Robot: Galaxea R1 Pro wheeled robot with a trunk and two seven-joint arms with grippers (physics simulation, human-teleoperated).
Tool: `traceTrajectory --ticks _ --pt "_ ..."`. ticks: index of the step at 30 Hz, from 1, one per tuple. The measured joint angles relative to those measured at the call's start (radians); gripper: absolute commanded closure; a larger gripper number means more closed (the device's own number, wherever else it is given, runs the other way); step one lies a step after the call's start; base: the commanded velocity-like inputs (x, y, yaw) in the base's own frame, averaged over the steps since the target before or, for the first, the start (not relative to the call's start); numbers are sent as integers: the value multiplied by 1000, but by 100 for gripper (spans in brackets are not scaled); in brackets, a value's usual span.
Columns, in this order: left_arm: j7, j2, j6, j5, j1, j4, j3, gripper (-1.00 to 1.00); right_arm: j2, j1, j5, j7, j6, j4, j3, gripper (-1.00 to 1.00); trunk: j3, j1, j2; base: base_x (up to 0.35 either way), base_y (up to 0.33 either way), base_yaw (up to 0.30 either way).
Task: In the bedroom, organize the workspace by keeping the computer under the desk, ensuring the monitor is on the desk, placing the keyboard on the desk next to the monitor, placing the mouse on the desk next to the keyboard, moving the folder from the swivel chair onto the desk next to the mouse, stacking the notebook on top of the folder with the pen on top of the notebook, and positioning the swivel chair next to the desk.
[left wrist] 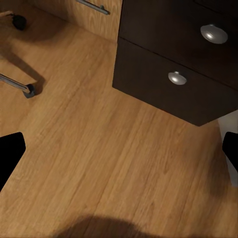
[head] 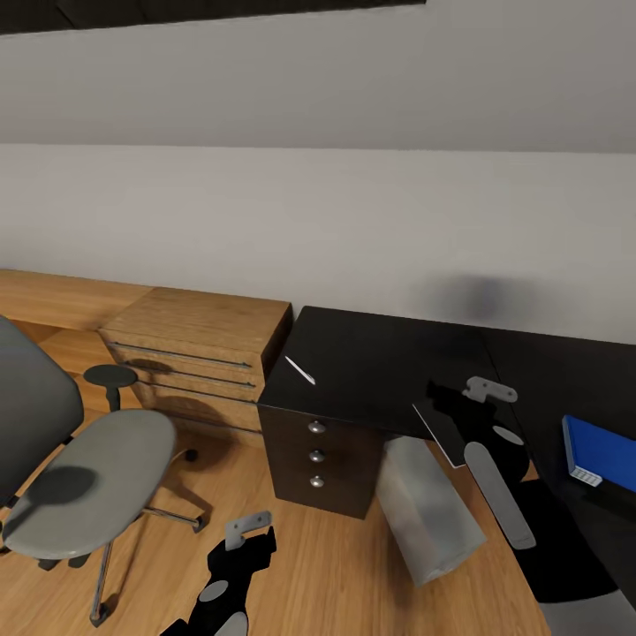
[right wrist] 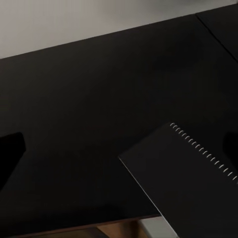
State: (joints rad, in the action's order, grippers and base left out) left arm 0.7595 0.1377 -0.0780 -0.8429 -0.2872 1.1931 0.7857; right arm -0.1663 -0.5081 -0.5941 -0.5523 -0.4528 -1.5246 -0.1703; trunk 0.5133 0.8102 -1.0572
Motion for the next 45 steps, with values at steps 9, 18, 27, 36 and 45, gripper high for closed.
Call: traceTrajectory --ticks 9,18,27,36,45 --pt "-1 1 1 -1 0 0 0 -100 0 3 0 0 1 -15 0 -100 0 0 0 -171 151 -14" --pt "-1 1 0 -1 0 0 1 -100 0 3 0 1 4 -15 1 -100 0 0 0 -252 222 -256" --pt "-1 0 0 2 0 0 3 -100 1 3 -2 1 8 -11 1 -100 2 0 0 -198 168 -286" --pt "2 -2 4 7 0 10 0 -100 11 3 -52 2 12 -3 -2 -100 3 0 0 -33 26 -93" --pt "2 1 3 3 0 41 -10 -100 27 3 -62 2 13 -1 -1 -100 24 27 -49 -2 2 -6"
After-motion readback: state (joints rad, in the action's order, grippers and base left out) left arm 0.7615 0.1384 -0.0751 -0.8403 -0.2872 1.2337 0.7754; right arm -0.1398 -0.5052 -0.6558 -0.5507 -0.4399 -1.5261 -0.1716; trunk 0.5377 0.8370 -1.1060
